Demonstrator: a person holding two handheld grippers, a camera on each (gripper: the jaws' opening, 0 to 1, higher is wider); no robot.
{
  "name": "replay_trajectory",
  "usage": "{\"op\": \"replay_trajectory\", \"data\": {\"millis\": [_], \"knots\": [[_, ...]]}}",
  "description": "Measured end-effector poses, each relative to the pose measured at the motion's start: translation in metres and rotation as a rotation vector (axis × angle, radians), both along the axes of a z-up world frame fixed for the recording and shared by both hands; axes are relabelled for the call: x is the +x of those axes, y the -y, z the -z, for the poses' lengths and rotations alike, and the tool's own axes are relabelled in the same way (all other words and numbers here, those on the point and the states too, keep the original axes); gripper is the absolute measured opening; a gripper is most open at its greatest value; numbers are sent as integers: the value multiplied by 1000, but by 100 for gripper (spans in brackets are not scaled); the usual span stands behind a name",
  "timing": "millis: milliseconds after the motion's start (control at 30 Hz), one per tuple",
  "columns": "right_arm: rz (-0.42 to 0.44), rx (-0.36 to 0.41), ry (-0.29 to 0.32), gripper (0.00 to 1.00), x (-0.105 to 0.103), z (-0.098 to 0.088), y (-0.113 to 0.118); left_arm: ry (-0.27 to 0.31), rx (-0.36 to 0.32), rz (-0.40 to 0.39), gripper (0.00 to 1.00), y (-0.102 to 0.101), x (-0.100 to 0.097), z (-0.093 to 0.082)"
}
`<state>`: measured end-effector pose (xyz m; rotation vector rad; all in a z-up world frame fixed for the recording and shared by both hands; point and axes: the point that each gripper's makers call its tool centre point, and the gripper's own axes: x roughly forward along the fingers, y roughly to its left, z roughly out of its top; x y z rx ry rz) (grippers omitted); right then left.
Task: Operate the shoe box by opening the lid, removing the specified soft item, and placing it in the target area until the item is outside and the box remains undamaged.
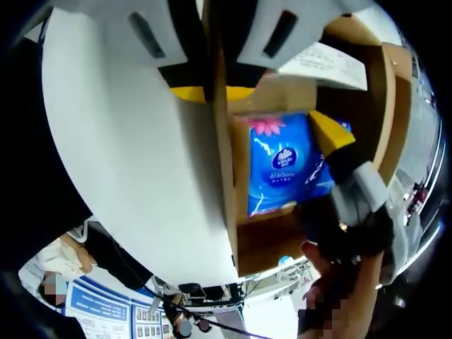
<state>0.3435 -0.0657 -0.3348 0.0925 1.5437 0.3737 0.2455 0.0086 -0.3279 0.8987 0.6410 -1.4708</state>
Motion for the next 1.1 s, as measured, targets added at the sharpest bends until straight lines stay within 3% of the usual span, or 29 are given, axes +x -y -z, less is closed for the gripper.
{"op": "replay_trajectory", "data": {"millis": [100, 300, 400, 1100], "knots": [[-44, -20, 27, 75, 1, -1, 15, 1, 0, 0, 2, -2, -3, 0], [-65, -29, 26, 81, 0, 0, 35, 1, 0, 0, 2, -4, -6, -1], [-98, -3, 27, 77, 3, -1, 41, -1, 0, 1, 2, -2, -5, -1], [-94, -33, 14, 79, -3, 0, 34, 3, 2, 6, 3, 2, 6, 1]]}}
